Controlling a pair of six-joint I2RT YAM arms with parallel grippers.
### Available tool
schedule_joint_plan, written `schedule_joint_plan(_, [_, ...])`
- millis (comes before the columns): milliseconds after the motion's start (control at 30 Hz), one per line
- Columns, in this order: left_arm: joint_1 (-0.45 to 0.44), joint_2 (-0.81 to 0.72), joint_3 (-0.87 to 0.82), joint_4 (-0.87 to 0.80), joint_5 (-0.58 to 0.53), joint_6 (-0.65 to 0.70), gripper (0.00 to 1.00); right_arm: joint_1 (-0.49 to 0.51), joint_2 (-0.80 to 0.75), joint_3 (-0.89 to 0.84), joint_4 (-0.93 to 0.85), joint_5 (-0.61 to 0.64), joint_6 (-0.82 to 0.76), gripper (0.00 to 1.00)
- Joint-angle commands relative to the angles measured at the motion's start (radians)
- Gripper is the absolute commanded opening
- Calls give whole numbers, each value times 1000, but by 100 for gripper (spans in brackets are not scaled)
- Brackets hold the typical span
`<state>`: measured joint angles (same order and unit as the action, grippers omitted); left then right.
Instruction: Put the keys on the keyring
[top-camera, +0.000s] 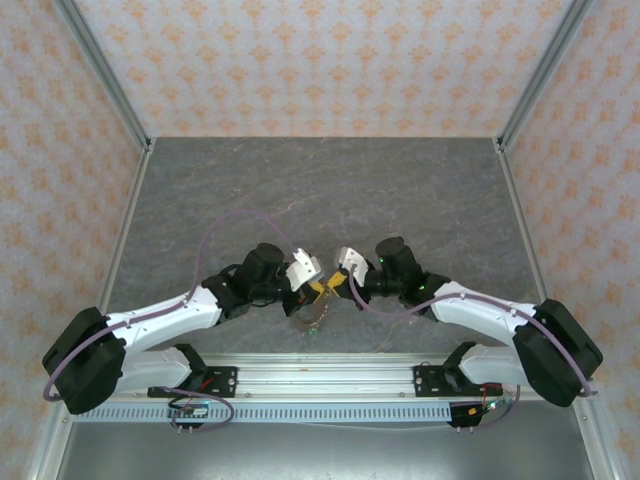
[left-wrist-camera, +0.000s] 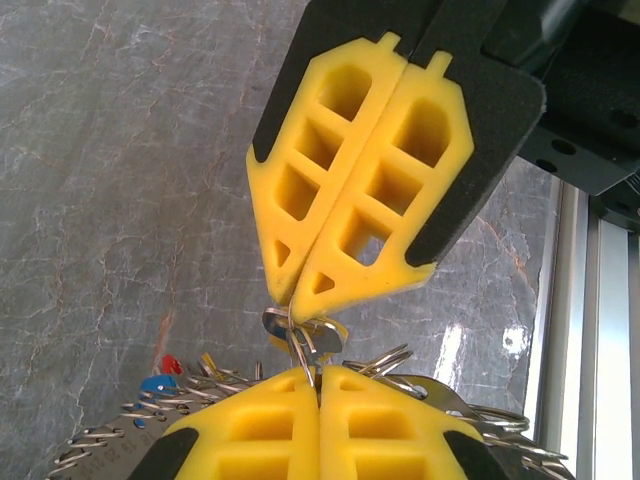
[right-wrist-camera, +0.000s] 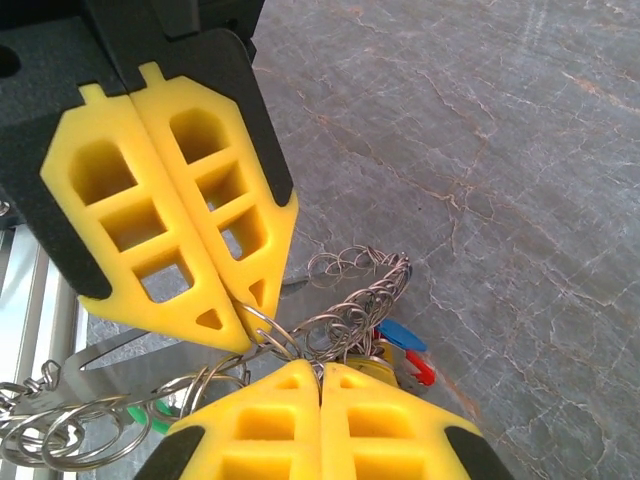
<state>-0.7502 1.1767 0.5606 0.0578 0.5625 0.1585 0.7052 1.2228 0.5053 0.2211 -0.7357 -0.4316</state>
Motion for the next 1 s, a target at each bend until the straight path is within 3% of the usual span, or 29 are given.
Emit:
schedule_joint_plan(0, [-7, -49, 2, 49, 66, 30, 0, -40, 27, 26, -42, 48, 69, 0])
schedule_joint_plan(167, [-8, -52, 2, 57, 72, 35, 0, -59, 42, 35, -75, -8, 95, 0])
schedule_joint_plan(300, [-8, -49, 7, 59, 77, 38, 0, -65, 37, 32, -77, 8, 100, 10])
schedule_joint_plan(533, [-7, -53, 11, 51, 86, 46, 0, -69, -16, 38, -104, 20, 67, 18])
schedule_joint_plan(700, [-7, -54, 10, 43, 87, 53, 0, -69, -119, 18, -111, 30, -3, 19])
schedule_joint_plan(967, [-8, -42, 32, 30, 126, 59, 0, -69, -197, -13, -117, -121, -198, 23])
